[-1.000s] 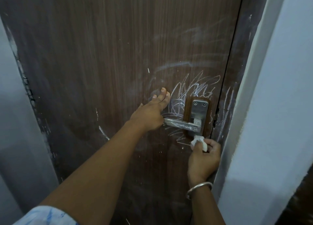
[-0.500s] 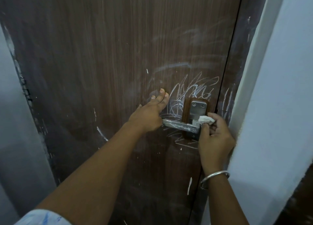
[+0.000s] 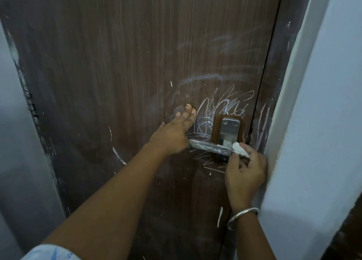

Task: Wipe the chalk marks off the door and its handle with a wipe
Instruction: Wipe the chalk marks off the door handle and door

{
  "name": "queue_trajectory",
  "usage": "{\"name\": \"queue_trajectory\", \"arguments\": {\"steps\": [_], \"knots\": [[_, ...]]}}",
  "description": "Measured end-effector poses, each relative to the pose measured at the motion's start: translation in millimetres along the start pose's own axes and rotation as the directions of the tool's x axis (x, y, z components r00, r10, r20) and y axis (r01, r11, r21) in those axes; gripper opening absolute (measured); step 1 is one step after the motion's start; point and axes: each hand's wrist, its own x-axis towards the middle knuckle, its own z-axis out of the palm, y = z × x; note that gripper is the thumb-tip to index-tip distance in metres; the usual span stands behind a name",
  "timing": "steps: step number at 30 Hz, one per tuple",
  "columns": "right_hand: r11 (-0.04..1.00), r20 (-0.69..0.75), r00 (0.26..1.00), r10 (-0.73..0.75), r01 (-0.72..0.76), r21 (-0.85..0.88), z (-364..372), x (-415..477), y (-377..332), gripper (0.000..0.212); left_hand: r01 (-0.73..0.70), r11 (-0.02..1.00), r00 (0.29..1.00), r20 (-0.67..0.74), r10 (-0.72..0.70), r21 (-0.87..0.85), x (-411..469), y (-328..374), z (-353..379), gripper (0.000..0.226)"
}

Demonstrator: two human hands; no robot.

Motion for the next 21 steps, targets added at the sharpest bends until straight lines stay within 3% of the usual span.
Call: {"name": "queue_trajectory", "arguments": {"steps": [6, 11, 14, 21], "knots": [[0.999, -0.091, 0.996, 0.001, 0.004, 0.051, 8, -9, 17, 0.018, 0.002, 1.0, 1.0, 0.005, -0.002, -0.005, 0, -1, 0, 0.085], [1.0, -0.033, 0.999, 0.028, -0.028, -0.004, 10, -23, 18, 0.016, 0.001, 1.0, 1.0, -0.003, -0.001, -0.012, 0, 0, 1, 0.085], [0.994, -0.086, 0.992, 0.096, -0.091, 0.062, 13, -17, 16, 0.016, 0.004, 1.0, 1.0, 0.007, -0.004, -0.007, -1, 0, -1, 0.085], [0.989, -0.06, 0.99, -0.124, 0.119, -0.086, 6, -3, 11, 0.022, -0.002, 1.0, 1.0, 0.013, 0.002, 0.005, -1, -1, -1, 0.085]]}}
